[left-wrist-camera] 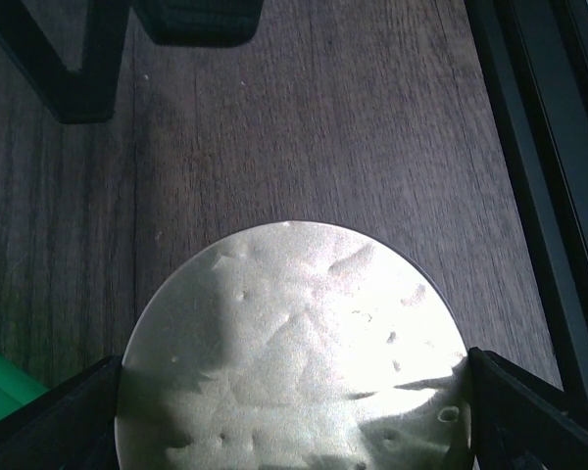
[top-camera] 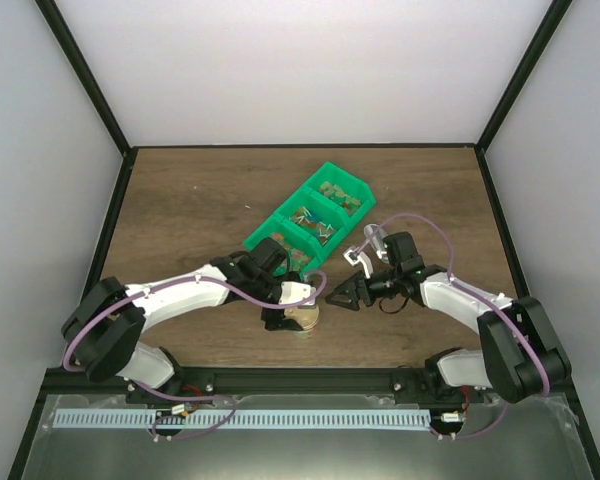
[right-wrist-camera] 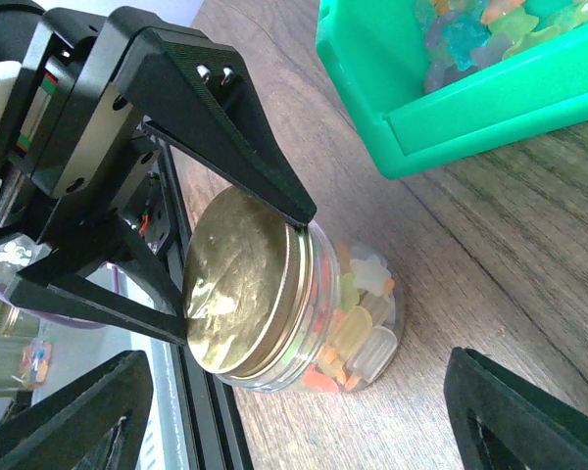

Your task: Pack the candies

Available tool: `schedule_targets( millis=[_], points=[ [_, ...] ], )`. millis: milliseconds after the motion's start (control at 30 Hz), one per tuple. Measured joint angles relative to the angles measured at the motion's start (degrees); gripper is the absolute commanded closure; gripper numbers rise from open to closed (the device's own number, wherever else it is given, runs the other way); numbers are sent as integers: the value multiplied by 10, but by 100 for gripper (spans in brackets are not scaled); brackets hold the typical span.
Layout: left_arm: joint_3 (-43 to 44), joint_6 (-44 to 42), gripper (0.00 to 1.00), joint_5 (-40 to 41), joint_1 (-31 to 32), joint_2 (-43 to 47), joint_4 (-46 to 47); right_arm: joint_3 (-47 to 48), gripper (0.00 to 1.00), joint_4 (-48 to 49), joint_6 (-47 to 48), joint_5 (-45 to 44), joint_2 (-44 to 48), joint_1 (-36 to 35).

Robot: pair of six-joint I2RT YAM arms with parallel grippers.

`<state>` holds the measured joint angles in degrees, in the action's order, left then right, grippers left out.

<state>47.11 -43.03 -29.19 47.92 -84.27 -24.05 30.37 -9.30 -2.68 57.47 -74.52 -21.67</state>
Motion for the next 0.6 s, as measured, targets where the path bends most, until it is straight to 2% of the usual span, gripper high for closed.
schedule_targets(
  millis=[600],
  points=[
    [1,-4,18,-1,4,-2,1,-3,17,11,-7,0,-9,0]
  ],
)
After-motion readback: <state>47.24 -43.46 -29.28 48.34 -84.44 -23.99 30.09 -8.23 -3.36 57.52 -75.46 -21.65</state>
